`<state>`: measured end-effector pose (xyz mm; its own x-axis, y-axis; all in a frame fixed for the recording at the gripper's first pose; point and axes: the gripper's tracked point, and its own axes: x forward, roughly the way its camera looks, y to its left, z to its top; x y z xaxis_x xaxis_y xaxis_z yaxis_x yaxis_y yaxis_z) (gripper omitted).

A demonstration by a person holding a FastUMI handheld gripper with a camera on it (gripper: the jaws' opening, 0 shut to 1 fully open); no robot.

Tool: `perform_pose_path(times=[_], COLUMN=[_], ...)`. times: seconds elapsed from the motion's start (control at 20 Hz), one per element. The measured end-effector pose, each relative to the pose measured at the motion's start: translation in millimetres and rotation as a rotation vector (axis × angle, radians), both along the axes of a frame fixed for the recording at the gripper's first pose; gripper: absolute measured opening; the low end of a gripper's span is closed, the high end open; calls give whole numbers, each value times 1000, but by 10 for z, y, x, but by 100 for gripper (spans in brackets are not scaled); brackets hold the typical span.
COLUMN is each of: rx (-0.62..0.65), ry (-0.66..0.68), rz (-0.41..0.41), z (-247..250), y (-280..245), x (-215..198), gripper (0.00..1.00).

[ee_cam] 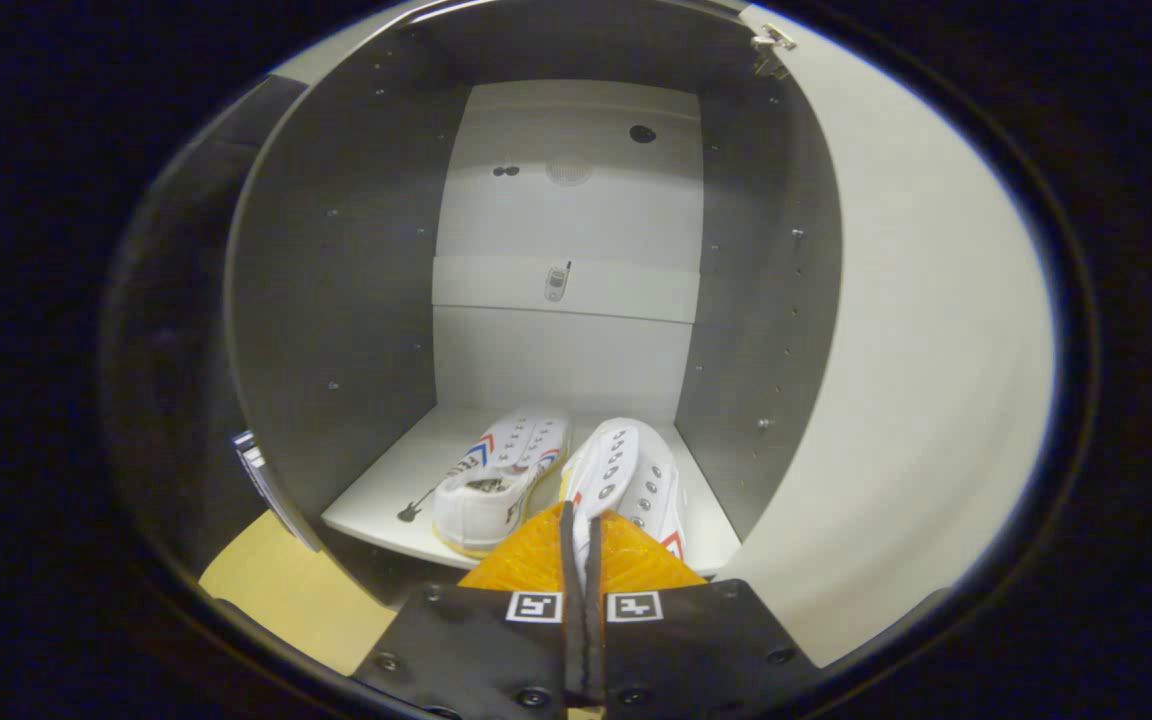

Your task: Open the shoe cabinet door, grab the shoes and put them into the shoe cabinet, then close the shoe cabinet door.

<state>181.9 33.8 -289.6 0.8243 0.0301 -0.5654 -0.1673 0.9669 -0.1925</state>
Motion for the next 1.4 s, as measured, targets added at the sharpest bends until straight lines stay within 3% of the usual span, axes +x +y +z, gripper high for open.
perform_pose_path(times=[0.2, 0.55, 0.9, 1.3, 1.4], rx=[-39, -50, -50, -35, -20], ry=[25, 106, 142, 123, 108], rz=[4, 46, 51, 7, -5], z=[-282, -767, -948, -858, -833], y=[-59, 57, 112, 19, -2], x=[634, 1127, 1131, 1073, 1068], gripper=[2, 2, 3, 15, 24])
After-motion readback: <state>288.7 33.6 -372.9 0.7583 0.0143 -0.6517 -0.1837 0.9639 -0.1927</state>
